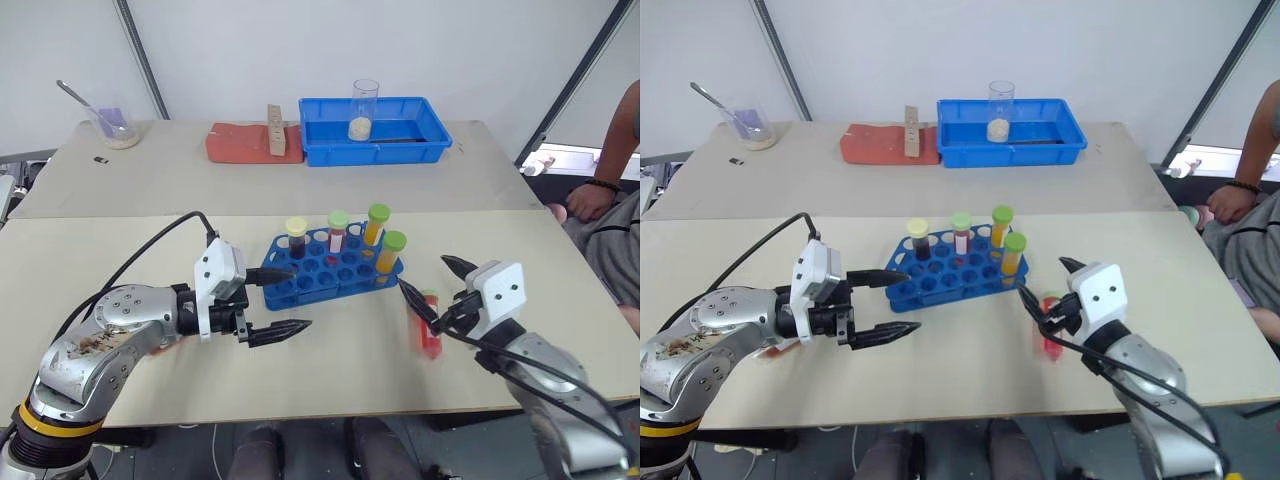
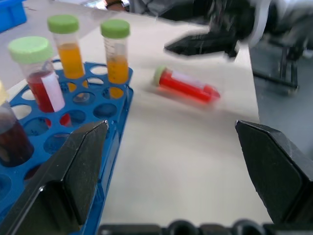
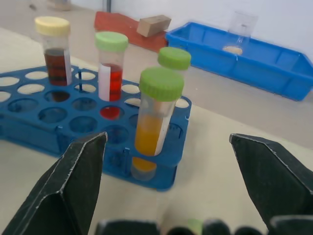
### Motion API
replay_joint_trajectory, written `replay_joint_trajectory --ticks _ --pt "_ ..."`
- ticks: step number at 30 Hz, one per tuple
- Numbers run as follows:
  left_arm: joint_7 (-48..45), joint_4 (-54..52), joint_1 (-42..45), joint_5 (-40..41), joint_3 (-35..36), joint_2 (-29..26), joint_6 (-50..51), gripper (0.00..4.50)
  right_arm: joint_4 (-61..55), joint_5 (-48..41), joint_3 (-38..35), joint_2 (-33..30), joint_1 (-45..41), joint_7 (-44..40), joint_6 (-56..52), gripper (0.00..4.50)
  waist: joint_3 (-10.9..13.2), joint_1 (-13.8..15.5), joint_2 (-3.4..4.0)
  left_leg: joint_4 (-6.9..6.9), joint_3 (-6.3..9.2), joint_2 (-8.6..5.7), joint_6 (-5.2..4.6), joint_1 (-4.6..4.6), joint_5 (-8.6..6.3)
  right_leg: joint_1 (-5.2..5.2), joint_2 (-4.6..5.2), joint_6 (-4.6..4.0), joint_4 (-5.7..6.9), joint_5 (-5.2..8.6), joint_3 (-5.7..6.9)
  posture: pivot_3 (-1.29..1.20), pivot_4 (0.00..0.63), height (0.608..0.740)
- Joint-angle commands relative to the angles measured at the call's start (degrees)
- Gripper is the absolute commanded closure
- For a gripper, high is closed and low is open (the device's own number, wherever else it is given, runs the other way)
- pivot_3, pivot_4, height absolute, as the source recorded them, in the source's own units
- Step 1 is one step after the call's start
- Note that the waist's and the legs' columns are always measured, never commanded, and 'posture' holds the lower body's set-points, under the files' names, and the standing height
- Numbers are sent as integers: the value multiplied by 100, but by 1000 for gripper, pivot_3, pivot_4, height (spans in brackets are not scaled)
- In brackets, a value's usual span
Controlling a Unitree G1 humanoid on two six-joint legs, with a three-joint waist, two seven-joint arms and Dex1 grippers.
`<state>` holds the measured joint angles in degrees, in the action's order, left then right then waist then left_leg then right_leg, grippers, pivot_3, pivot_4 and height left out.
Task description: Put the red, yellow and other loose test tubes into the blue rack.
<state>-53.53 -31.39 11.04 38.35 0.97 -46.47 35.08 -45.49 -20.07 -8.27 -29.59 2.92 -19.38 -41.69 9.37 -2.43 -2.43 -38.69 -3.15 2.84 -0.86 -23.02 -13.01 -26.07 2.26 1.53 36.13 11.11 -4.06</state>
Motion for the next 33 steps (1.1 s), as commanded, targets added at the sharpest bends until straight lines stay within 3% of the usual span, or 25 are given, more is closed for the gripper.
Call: replay_joint_trajectory --ticks 1,5,7,15,24,27,30,33 --pt "-228 -44 73 -189 -88 -51 -285 0 -454 -794 -485 -202 -580 184 -2243 49 0 12 -1 0 1 0 0 -2 0 0 0 -1 -2 0 0 0 150 740" --pt "-328 -17 168 -268 -205 3 -351 0 -164 -1097 -743 -147 -1612 259 -4479 49 0 8 -1 -1 1 -2 0 -12 0 -4 1 -1 -7 -1 -1 0 150 740" --pt "-369 -20 183 -307 -249 1 -387 0 117 -1049 -711 -224 -1975 346 -5007 49 1 8 -1 0 5 -2 -1 -18 0 -6 0 0 -11 1 0 0 150 740" --pt "-434 -102 134 -437 -348 50 -462 0 1122 -1723 -480 -743 -2141 634 -5081 49 1 21 -2 4 7 -12 -11 -38 -6 -7 8 15 -30 7 0 0 150 740" --pt "-449 -163 123 -490 -446 86 -499 0 2663 -2738 175 -896 -3096 1363 -5081 49 2 -21 -2 -2 11 -10 -12 -27 -5 -4 0 19 -23 -7 -4 0 150 740" --pt "-420 -190 123 -510 -473 123 -499 0 3056 -3175 402 -1101 -3222 1571 -5081 817 2 -4 -2 -1 11 -10 -12 -34 -5 -4 0 19 -28 -4 -5 0 150 740" --pt "-408 -216 84 -545 -495 149 -516 0 3291 -3582 563 -1227 -3349 1812 -5081 1967 2 -4 -3 -1 12 -11 -15 -43 -7 -4 2 51 -38 -20 -5 0 150 740" --pt "-410 -228 46 -587 -515 167 -544 0 3429 -3900 678 -1302 -3469 2043 -5081 2832 2 -8 -3 0 13 -10 -16 -42 -8 -4 1 60 -39 -25 -4 0 150 740"
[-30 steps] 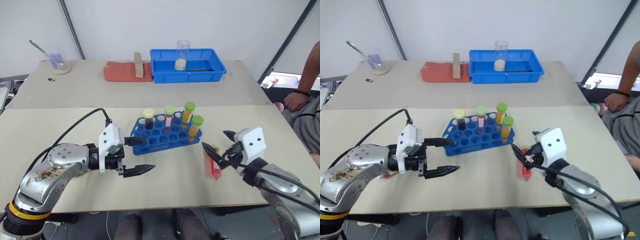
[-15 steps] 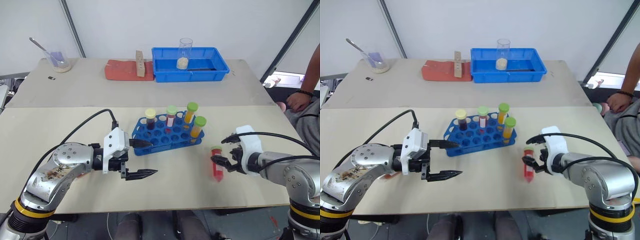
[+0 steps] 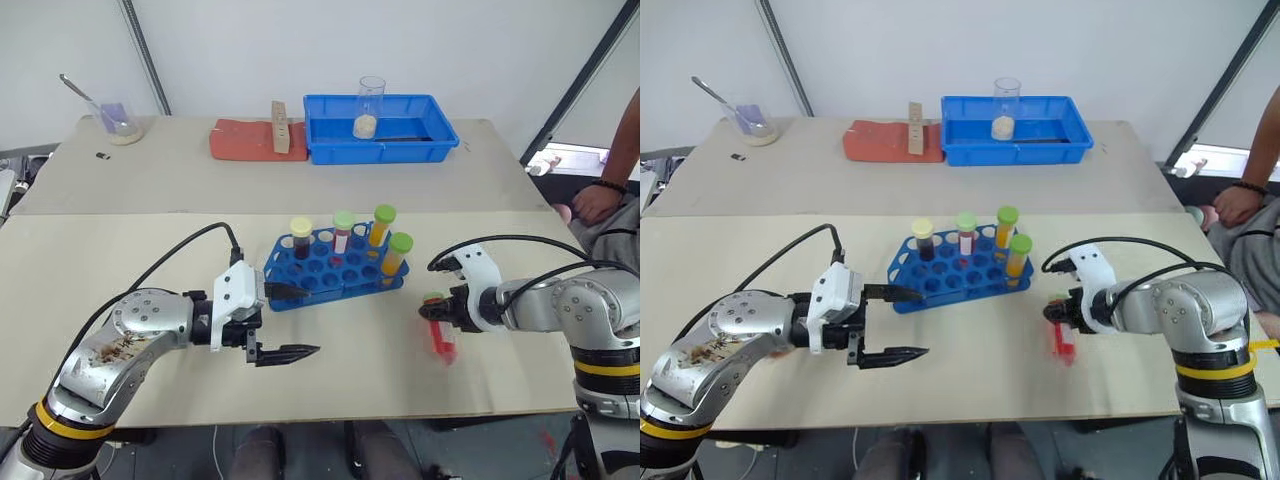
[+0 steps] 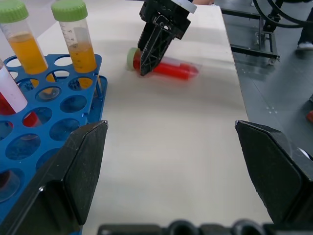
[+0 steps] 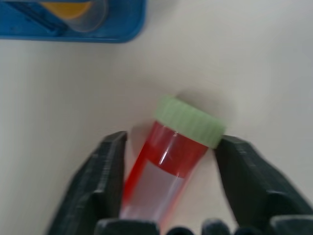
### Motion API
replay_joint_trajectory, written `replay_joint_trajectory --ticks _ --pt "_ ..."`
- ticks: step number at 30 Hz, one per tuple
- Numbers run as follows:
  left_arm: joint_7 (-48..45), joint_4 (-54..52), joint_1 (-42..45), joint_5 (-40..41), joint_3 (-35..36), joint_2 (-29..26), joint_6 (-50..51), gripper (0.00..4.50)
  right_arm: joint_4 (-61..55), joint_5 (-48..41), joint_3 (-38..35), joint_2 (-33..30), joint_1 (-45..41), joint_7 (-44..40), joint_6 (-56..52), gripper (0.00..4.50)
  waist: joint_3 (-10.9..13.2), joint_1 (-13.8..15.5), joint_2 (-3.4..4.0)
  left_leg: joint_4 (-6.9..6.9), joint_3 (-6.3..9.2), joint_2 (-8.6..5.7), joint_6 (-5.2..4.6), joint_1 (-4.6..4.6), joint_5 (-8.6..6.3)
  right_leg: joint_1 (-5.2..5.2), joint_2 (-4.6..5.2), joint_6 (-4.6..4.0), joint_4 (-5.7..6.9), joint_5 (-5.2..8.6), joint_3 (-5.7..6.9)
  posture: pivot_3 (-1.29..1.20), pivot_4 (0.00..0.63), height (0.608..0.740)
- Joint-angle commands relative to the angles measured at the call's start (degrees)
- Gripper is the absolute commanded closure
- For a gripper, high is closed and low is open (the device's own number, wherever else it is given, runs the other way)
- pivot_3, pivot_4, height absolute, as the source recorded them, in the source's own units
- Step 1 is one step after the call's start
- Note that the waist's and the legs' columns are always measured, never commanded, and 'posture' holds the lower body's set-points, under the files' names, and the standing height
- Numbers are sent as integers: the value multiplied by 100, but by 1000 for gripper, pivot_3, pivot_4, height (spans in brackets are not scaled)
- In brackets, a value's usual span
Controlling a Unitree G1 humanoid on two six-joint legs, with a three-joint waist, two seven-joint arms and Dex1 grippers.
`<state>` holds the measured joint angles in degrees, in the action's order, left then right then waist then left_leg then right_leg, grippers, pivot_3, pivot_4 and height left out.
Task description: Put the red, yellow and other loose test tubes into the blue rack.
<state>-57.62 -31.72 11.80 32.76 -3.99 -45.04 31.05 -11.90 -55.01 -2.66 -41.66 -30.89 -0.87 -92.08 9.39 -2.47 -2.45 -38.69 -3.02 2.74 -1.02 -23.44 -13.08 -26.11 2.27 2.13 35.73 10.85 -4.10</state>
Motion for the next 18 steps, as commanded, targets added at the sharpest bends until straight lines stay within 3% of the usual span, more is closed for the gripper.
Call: replay_joint_trajectory --ticks 1,2,6,11,15,18 --pt "-2 -200 -48 -42 -25 33 -151 0 93 -496 149 -116 -129 255 -42 3190 0 -11 0 0 0 1 0 2 0 0 -2 0 1 0 0 0 150 740" --pt "-7 -200 -59 -54 -30 41 -161 0 109 -570 166 -130 -174 314 -42 3418 0 -15 0 0 1 2 0 3 0 0 -2 0 3 1 0 0 150 740" --pt "-55 -137 -90 -87 -8 54 -214 0 -136 -578 193 -217 -343 203 -42 3444 0 -11 0 -1 1 4 0 5 0 0 -5 -9 6 4 0 0 150 740" --pt "-58 114 -130 87 370 42 -200 0 -1535 -721 -74 -645 96 -1183 651 3444 3 4 6 -3 2 5 0 -1 0 -3 -3 -6 3 4 2 0 150 740" --pt "-156 365 -254 175 779 -24 -266 0 -2185 -1076 -717 -71 734 -2070 1811 3444 3 5 5 2 6 8 -4 0 -3 -4 -5 1 3 7 9 0 150 740" --pt "-195 534 -290 251 1051 -28 -307 0 -2528 -515 -688 620 994 -2028 2926 3444 4 -14 5 3 3 10 -5 3 -3 -4 -8 3 7 5 6 0 150 740"
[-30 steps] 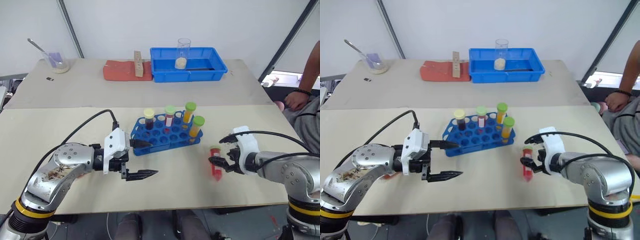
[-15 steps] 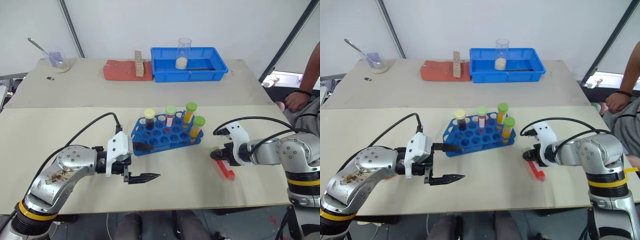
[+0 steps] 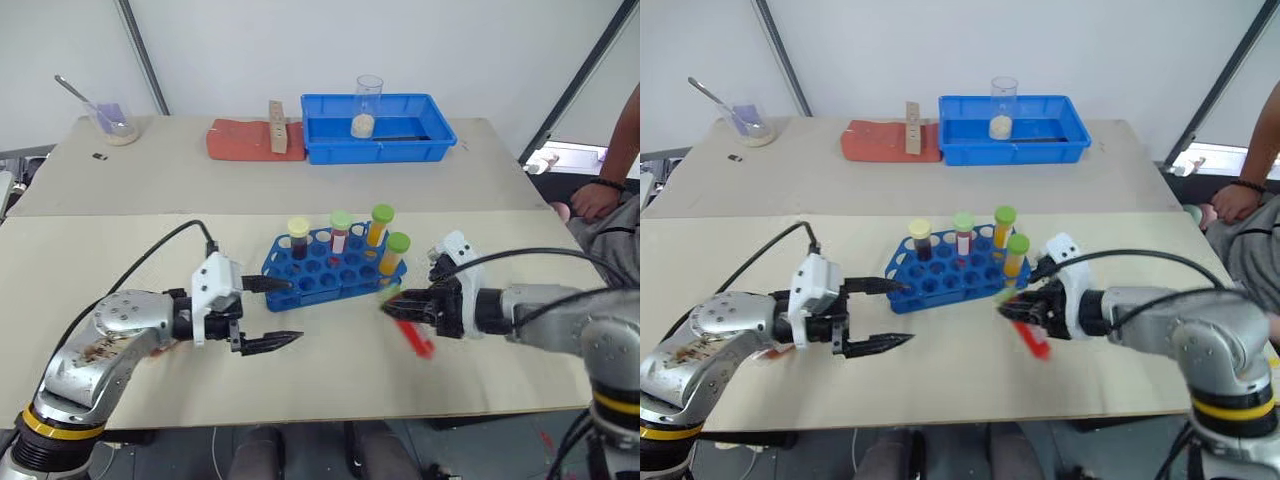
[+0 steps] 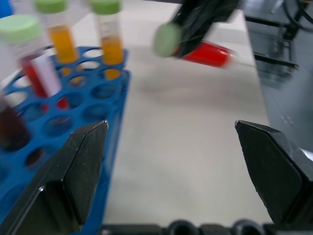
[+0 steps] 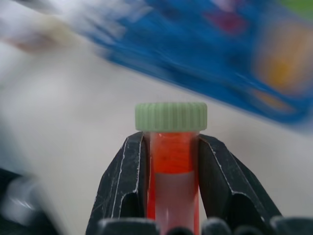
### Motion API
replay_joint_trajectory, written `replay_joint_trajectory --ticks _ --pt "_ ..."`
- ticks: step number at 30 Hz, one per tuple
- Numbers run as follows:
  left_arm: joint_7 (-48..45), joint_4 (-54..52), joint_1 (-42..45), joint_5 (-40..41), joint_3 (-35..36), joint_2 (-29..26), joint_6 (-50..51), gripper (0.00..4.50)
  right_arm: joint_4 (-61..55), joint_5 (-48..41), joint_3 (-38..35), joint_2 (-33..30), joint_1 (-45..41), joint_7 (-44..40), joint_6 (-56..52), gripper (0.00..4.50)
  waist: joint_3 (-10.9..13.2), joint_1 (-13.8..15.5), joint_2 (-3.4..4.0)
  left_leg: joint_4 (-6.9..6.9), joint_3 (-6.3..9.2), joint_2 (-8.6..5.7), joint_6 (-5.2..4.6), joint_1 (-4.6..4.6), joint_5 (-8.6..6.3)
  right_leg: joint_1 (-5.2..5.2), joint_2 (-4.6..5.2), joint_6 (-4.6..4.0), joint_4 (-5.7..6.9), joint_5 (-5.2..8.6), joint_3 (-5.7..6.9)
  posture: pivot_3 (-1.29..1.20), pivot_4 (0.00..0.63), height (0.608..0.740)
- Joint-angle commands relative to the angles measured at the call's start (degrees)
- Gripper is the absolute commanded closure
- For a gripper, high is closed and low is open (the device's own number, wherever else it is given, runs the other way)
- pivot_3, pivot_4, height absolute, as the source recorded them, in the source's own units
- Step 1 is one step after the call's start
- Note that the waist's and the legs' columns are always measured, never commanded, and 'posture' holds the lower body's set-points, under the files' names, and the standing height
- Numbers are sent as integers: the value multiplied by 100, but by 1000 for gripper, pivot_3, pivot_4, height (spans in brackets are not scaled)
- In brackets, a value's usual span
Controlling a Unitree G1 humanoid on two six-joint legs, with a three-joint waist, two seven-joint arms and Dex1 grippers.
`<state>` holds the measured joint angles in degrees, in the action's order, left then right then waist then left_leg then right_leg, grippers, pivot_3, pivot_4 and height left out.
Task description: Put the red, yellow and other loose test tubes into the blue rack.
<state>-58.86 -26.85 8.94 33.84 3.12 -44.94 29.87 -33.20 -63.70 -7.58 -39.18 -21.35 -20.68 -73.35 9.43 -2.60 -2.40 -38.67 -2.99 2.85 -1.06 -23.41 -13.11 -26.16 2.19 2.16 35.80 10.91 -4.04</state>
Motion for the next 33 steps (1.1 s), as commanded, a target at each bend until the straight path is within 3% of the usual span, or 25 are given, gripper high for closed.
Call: replay_joint_trajectory --ticks 1,7,16,33 --pt "-108 99 -12 164 411 -45 -210 0 -463 575 -101 566 65 -28 1375 3444 0 -3 0 -6 0 1 0 0 0 0 0 0 2 -1 0 0 150 740" --pt "-467 310 -47 241 603 -130 -356 0 -153 2508 952 1849 -130 273 3432 3444 0 1 1 -10 -5 1 3 6 2 -1 2 -38 5 13 0 0 150 740" --pt "-557 176 132 346 450 -167 -211 0 1221 4626 1777 2793 94 466 5795 3445 0 18 0 -1 -6 0 4 -2 1 -5 4 -18 7 0 3 0 150 740" --pt "-284 44 356 727 459 -173 311 0 2247 5519 1814 3480 392 588 6915 3445 0 1 0 -3 -7 1 7 17 3 -2 4 -60 28 22 2 0 150 740"
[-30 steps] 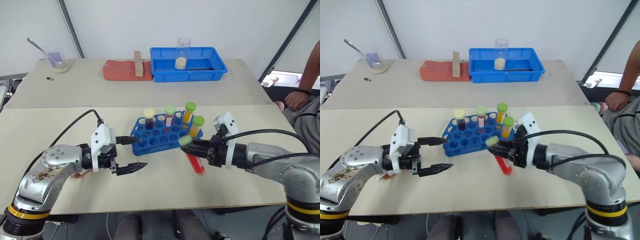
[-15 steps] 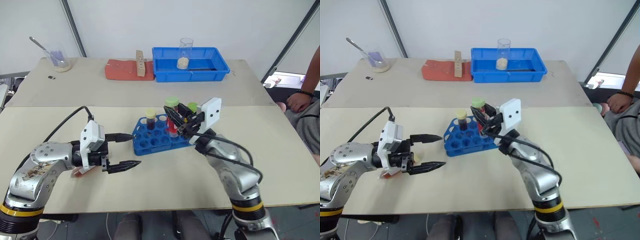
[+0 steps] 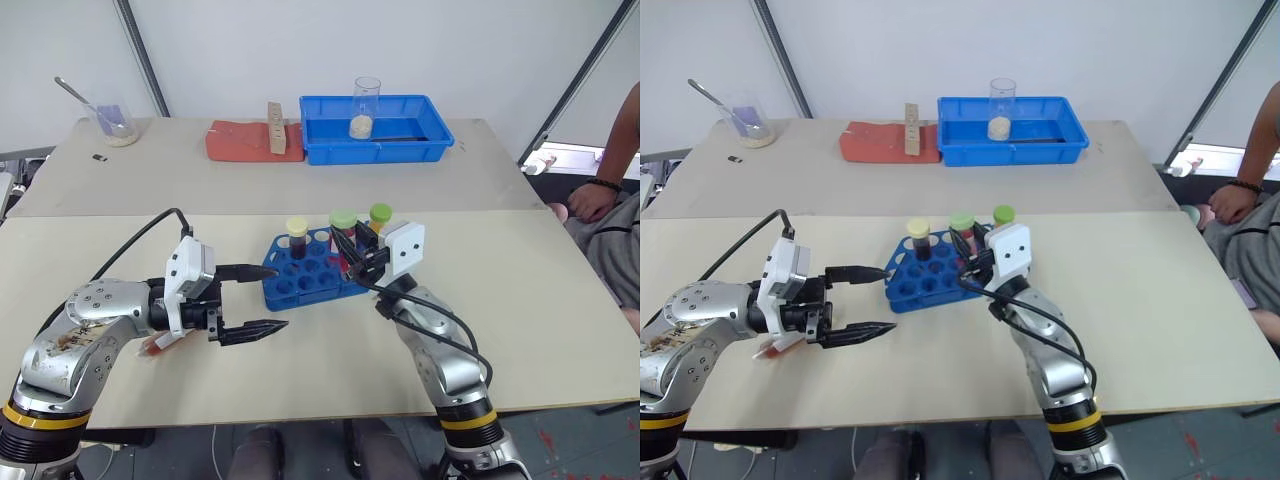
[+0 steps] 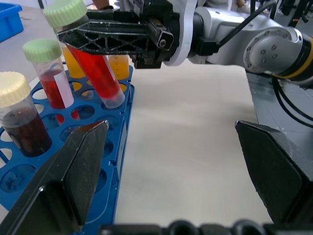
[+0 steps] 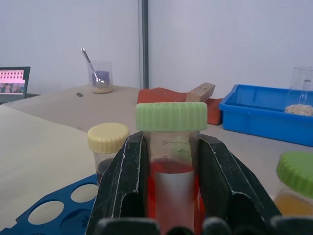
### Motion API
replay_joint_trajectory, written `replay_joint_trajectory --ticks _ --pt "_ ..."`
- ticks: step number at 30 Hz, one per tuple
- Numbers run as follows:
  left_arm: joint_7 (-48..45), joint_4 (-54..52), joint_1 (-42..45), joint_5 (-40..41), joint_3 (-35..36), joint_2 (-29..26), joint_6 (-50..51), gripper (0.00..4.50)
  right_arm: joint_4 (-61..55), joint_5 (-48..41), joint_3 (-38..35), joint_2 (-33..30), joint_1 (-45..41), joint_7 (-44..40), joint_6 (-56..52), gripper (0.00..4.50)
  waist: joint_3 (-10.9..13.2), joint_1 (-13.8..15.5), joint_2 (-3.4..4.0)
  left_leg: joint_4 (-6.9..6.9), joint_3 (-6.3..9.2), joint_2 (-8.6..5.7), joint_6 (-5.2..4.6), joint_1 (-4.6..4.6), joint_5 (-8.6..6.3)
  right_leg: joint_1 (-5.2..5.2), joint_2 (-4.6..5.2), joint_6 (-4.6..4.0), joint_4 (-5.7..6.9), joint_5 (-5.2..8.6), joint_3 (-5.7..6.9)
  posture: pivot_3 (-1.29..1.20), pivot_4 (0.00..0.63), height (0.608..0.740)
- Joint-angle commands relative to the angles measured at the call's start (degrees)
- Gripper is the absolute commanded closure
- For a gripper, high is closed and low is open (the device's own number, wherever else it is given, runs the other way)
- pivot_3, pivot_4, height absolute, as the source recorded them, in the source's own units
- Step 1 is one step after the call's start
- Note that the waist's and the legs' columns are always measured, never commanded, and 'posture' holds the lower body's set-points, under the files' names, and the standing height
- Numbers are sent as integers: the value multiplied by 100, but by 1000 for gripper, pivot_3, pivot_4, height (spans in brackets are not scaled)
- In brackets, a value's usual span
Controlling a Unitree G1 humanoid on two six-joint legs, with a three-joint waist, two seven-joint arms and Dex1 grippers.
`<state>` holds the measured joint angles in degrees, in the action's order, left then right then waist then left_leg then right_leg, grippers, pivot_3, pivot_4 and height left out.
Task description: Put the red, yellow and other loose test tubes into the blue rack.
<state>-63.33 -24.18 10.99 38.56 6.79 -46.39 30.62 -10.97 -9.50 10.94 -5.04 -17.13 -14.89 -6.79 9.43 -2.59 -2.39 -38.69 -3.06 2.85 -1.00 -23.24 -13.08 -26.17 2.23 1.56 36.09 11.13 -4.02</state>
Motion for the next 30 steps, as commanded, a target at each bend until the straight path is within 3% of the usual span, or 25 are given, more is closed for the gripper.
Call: replay_joint_trajectory --ticks 1,13,15,22,30 --pt "205 -237 181 315 111 -34 327 0 81 127 -39 85 -39 9 306 3445 0 0 0 0 0 0 0 0 0 0 0 0 0 0 0 0 150 740" --pt "337 -264 228 339 121 -89 458 0 495 151 -130 288 173 -38 891 3447 0 -2 0 -1 1 0 0 4 0 3 0 0 2 0 0 0 150 740" --pt "356 -240 253 329 110 -92 463 0 501 71 -160 294 231 -91 959 2395 0 -1 0 -1 1 0 0 4 0 3 0 0 1 0 0 0 150 740" --pt "411 -214 308 313 107 -129 502 0 303 117 -159 162 480 -255 971 23 0 1 0 0 1 0 0 2 0 2 0 -1 1 0 -1 0 150 740" --pt "488 -299 227 227 318 -509 715 0 -834 45 -122 -656 997 -782 379 23 0 6 0 0 1 -1 0 1 0 2 0 -2 0 2 -1 0 150 740"
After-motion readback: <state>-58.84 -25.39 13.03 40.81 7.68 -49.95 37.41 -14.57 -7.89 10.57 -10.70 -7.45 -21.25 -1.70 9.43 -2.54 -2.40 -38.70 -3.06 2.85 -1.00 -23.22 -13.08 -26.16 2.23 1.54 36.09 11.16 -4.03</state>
